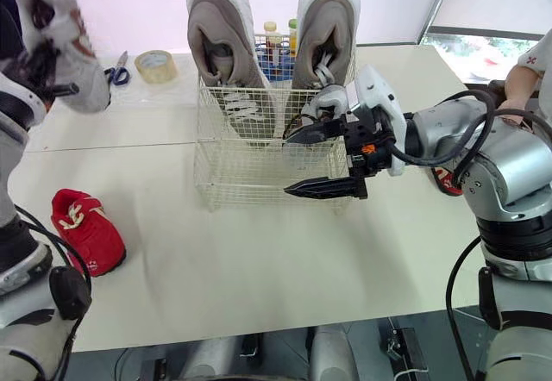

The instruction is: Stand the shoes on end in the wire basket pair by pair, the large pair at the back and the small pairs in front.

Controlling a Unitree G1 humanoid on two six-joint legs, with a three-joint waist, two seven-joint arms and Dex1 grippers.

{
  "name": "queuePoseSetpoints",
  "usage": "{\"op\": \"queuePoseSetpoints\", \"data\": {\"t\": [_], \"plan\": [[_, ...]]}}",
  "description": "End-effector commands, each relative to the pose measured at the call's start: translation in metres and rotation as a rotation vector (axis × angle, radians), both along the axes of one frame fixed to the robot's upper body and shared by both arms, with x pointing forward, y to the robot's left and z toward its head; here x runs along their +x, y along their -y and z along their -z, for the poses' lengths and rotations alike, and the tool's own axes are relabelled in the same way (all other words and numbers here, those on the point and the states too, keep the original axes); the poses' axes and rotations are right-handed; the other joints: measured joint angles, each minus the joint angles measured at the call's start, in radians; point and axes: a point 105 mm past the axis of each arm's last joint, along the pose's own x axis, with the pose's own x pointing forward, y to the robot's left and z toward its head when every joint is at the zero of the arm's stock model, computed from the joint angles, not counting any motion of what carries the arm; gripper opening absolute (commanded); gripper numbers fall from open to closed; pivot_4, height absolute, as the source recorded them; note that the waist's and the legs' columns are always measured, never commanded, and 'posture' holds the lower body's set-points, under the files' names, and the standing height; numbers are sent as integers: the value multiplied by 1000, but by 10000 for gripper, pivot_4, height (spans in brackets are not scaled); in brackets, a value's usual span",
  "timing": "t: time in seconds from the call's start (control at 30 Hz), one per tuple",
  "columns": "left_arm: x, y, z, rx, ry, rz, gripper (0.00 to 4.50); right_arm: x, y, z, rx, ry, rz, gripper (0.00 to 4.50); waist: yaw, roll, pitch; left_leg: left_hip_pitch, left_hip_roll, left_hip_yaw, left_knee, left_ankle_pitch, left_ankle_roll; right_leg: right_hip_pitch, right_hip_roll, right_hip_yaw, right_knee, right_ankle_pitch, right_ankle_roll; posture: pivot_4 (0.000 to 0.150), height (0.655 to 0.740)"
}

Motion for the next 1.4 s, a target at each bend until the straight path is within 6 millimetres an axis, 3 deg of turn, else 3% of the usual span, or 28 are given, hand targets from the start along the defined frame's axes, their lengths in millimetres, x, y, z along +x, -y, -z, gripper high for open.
{"op": "queuePoseSetpoints", "data": {"t": [0.03,0.17,0.23,0.43,0.6,0.83,1.17,1.4], "plan": [[-28,36,-22,44,158,108,182,-15,10,-14,-7,0,-2,45000,-1,0,0,0,0,0,1,-1,2,0,0,0,0,0,0,1500,7400],[-35,78,-17,156,178,175,182,-14,15,-20,-4,-7,26,45000,-3,0,0,1,0,0,2,-1,2,1,2,0,0,0,0,1500,7400],[-36,92,-11,130,179,214,182,-12,14,-18,-14,-8,34,45000,-1,1,0,3,1,1,2,-1,2,3,3,0,0,-1,-2,1500,7400],[-34,105,-1,45,172,261,182,-13,16,-16,-33,-29,39,45000,-1,1,0,4,1,1,4,-1,3,5,6,0,0,-1,-2,1500,7400],[-23,129,17,65,142,328,182,-13,16,-8,-53,-52,47,45000,3,1,0,4,1,1,5,-1,3,6,6,0,-1,-1,-2,1500,7400],[-5,144,33,71,147,322,182,-22,16,-3,-48,-80,59,45000,1,1,0,3,1,1,6,-2,5,7,6,0,-3,-1,-2,1500,7400],[16,152,70,76,113,234,182,-26,16,1,-24,-97,89,45000,27,1,-1,6,2,0,6,-2,5,9,4,-1,-4,-1,-3,1500,7400],[15,152,114,69,7,218,182,-24,14,2,2,-96,90,45000,25,6,-7,6,2,1,5,-3,5,10,4,0,-5,-1,-3,1500,7400]]}}
